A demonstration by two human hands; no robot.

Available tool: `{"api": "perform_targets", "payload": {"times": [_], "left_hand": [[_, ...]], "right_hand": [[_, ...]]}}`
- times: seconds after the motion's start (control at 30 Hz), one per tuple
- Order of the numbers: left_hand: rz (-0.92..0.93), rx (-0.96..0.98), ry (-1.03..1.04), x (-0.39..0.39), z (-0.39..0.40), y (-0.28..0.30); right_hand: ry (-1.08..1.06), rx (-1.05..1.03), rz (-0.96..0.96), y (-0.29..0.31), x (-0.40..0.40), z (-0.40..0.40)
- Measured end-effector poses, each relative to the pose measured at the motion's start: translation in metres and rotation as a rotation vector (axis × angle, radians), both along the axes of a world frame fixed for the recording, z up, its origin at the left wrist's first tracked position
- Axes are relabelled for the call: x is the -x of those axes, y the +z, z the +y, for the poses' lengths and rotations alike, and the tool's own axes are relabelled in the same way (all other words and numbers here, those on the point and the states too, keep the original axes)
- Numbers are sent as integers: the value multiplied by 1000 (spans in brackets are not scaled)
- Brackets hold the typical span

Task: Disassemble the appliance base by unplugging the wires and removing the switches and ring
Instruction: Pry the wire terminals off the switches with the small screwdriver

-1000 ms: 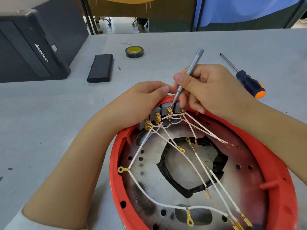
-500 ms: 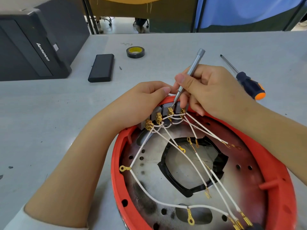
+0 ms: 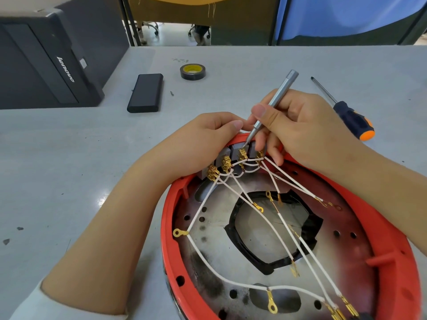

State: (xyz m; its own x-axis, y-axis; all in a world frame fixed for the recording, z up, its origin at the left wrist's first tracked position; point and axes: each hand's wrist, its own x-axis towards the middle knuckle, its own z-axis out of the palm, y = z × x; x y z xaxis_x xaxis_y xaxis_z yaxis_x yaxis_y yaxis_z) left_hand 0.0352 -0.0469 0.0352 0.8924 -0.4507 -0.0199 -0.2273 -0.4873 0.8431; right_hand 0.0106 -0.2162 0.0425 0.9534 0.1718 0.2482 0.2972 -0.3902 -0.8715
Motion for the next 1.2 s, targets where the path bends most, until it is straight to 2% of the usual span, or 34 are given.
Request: {"api": "perform_targets", "payload": {"times": [0.93,1.2], "left_hand": [[7,5,-7,-1,1,-1],[13,24,-10,1,0,-1]], "right_hand": [[-15,99,-66,1,4,2],[10,98,-171,0,10,2]]}}
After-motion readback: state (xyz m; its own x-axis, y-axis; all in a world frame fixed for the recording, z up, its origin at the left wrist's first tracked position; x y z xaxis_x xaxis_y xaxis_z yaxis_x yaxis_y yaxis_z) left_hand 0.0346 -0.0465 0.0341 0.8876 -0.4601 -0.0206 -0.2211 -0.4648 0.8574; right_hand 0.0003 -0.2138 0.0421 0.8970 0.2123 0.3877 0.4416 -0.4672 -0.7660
